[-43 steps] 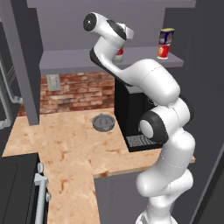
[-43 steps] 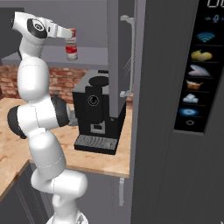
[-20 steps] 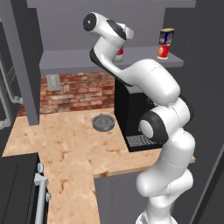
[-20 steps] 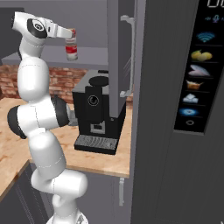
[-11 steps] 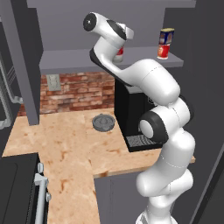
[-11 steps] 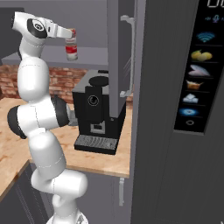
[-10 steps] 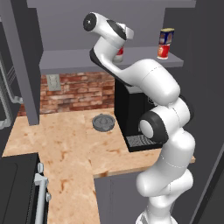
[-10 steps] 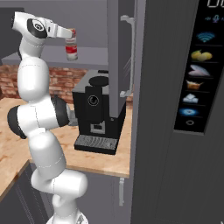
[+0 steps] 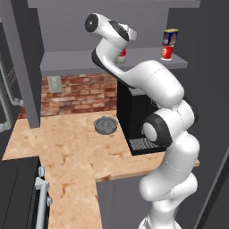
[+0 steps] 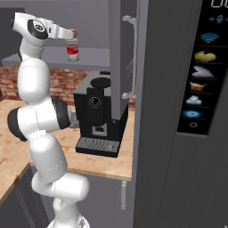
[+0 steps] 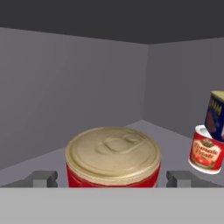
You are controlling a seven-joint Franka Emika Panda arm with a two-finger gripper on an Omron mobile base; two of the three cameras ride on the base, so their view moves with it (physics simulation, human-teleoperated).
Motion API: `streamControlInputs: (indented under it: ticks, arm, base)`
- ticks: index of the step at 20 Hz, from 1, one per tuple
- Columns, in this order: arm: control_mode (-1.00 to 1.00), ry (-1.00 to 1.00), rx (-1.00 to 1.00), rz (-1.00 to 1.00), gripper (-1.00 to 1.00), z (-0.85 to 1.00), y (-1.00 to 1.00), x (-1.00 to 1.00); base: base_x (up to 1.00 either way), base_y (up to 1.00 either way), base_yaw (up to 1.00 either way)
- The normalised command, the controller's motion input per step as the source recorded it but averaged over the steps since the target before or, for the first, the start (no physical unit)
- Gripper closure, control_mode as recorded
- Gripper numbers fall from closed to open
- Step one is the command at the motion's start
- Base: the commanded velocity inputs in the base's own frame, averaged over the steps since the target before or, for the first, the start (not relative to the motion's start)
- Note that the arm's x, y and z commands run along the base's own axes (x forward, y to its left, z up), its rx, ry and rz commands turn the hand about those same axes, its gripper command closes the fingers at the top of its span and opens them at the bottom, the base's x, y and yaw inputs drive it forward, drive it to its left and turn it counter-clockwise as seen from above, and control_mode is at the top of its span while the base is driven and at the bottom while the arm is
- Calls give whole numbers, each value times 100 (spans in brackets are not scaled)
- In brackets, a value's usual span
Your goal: Stack two cans on top of the other two cans in the cabinet.
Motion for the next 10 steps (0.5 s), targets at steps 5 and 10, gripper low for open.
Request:
streamControlInputs:
  ticks: [5,10]
  arm:
    - [-100,-3,0,0,-100,-13,0,0]
    - [-100,-4,0,0,-100,-7,0,-10]
  base:
    - [0,0,0]
    - [0,0,0]
